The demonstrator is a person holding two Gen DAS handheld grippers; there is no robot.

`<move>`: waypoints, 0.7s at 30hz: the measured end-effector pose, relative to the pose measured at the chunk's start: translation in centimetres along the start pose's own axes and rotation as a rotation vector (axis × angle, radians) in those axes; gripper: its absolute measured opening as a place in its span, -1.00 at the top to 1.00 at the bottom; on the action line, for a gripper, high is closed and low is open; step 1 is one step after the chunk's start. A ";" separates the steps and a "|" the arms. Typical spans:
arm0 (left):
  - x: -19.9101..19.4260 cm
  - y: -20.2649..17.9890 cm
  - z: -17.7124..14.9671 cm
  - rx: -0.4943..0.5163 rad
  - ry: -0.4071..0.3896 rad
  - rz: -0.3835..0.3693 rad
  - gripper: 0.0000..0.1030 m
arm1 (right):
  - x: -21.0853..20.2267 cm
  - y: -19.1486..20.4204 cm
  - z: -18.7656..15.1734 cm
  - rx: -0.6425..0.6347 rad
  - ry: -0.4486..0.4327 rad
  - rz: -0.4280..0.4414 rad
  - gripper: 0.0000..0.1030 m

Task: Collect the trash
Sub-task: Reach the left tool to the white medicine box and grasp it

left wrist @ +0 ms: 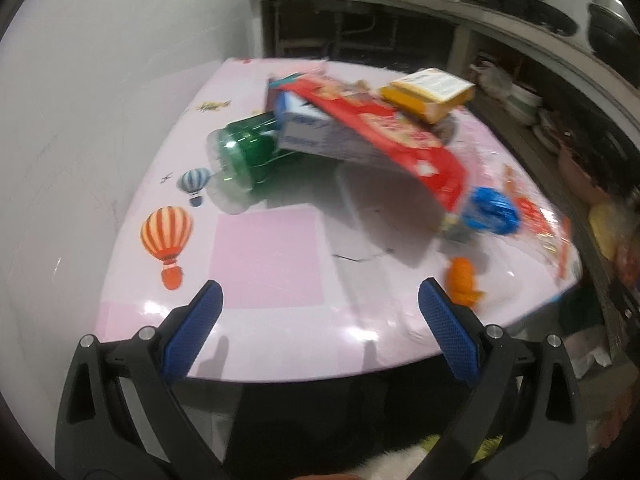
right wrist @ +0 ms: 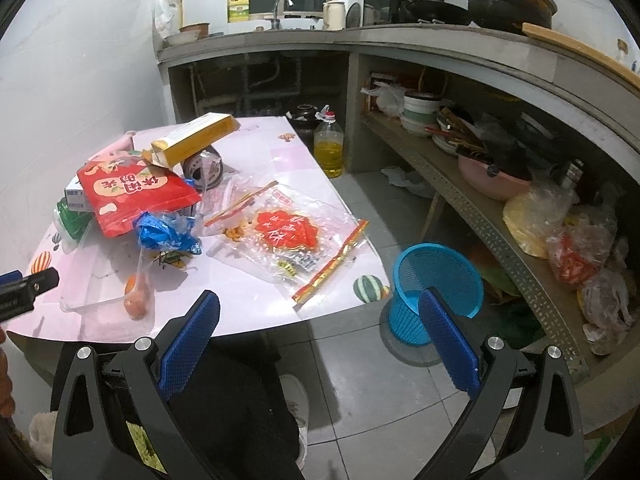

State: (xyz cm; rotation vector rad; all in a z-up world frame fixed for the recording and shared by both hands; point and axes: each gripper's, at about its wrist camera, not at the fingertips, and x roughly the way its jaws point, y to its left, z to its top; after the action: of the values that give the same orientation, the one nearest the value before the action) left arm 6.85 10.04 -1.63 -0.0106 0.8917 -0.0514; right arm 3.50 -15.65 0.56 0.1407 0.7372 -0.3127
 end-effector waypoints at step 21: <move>8.5 6.8 0.8 -0.110 0.144 0.127 -0.86 | 6.0 -0.1 1.0 0.016 0.100 0.022 -0.88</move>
State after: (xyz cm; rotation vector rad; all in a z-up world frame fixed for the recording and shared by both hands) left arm 13.10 16.41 -7.97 -0.0531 1.0363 0.1170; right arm 8.28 -17.40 -2.74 0.1801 0.8315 -0.2923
